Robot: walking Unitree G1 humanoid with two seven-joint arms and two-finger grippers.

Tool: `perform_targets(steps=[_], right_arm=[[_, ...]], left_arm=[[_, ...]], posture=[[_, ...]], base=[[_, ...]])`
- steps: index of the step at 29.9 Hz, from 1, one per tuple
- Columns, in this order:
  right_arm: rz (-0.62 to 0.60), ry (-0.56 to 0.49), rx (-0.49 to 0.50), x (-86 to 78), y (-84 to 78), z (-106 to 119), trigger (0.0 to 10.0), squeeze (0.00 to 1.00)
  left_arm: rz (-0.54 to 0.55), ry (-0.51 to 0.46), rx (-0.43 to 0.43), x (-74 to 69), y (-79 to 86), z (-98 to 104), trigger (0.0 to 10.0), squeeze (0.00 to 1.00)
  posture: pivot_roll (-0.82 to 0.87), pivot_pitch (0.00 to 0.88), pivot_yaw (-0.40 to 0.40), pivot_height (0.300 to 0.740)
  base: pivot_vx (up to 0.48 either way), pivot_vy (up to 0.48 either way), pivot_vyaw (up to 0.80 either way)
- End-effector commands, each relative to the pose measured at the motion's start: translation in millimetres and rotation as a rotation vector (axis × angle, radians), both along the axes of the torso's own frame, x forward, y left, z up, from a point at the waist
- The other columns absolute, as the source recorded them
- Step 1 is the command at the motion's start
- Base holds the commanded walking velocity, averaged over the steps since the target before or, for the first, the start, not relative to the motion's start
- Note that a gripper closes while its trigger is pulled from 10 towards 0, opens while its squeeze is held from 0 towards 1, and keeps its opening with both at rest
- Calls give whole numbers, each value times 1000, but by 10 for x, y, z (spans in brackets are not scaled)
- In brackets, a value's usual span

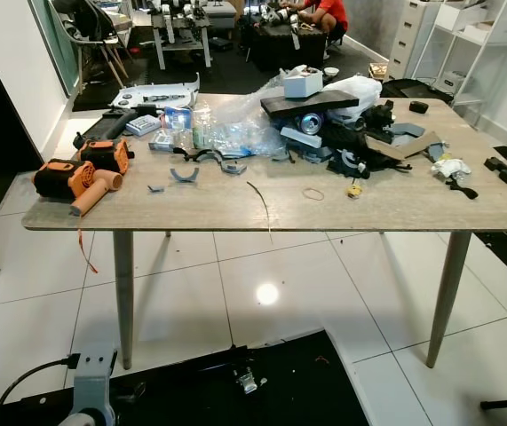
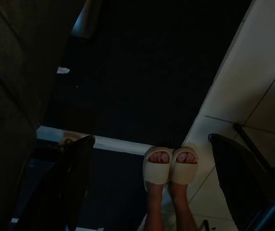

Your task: Picking trash to rubbish bin

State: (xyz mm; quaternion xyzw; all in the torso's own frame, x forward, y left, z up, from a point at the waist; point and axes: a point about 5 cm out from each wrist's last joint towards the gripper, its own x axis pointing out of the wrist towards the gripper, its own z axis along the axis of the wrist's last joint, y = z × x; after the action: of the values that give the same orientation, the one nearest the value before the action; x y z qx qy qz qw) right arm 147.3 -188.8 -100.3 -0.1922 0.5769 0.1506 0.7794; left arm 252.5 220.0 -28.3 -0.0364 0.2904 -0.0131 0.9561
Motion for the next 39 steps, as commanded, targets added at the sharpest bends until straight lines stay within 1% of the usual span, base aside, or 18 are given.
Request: perform_targets(steps=[1,5,8,10,18,23,24,25,26,29,31,32,33,34,35,36,37,39], right_arm=[[-4,0,23,2,54,-5,10000,0],[-4,1,23,1,54,-5,10000,0],[-3,1,21,1,54,-6,10000,0],[-3,0,21,1,55,-6,10000,0],[1,-2,23,-1,58,-6,10000,0],[1,-1,23,-3,58,-7,10000,0],[1,-1,23,-4,57,-7,10000,0],[-1,0,23,-5,55,-8,10000,0],[-1,0,23,-5,55,-8,10000,0],[-3,0,22,-5,50,-7,10000,0],[-2,1,20,-4,48,-7,10000,0],[-2,1,20,-4,48,-7,10000,0],[-2,0,20,-3,47,-6,10000,0],[-3,0,20,-3,47,-6,10000,0],[-3,0,20,-3,47,-6,10000,0],[-3,0,21,-3,47,-6,10000,0],[-4,-1,21,-3,46,-6,10000,0],[-5,-1,24,-6,44,-7,10000,0]], left_arm=[[-8,31,-6,-69,-26,-64,10000,0],[-13,8,-13,-28,-36,-30,10000,0],[-11,-35,-8,61,3,56,10000,0],[-10,-41,-5,77,17,73,10000,0],[-9,-50,-1,86,33,88,10000,0],[22,-92,-47,110,42,124,10000,0],[23,-124,-60,140,52,164,10000,0],[30,-185,-94,196,75,244,10000,0],[30,-185,-94,196,75,244,10000,0],[0,-330,-207,354,148,488,10000,0],[19,-403,-209,468,306,689,10000,0],[19,-403,-209,468,306,689,10000,0],[40,-458,-231,538,395,826,10000,0],[48,-491,-248,571,433,898,10000,0],[48,-491,-248,571,433,898,10000,0],[54,-528,-269,605,465,976,10000,0],[58,-578,-297,650,497,1079,10000,0],[19,-760,-394,791,510,1458,10000,0]], posture=[[-64,174,38,740],[-65,173,37,740],[-67,171,37,740],[-65,168,37,740],[-61,167,38,740],[-62,168,38,740],[-65,170,37,740],[-67,169,36,740],[-67,169,36,740],[-67,172,34,740],[-64,172,34,740],[-64,172,34,740],[-64,173,35,740],[-64,173,35,740],[-64,173,35,740],[-65,174,35,740],[-66,174,34,740],[-69,177,33,740]], base=[[262,0,0],[289,0,0],[326,0,0],[324,0,0],[322,0,0],[55,0,0],[0,0,0],[0,0,0],[0,0,0],[0,0,0],[0,0,0],[0,0,0],[0,0,0],[0,0,0],[0,0,0],[0,0,0],[0,0,0],[0,0,0]])
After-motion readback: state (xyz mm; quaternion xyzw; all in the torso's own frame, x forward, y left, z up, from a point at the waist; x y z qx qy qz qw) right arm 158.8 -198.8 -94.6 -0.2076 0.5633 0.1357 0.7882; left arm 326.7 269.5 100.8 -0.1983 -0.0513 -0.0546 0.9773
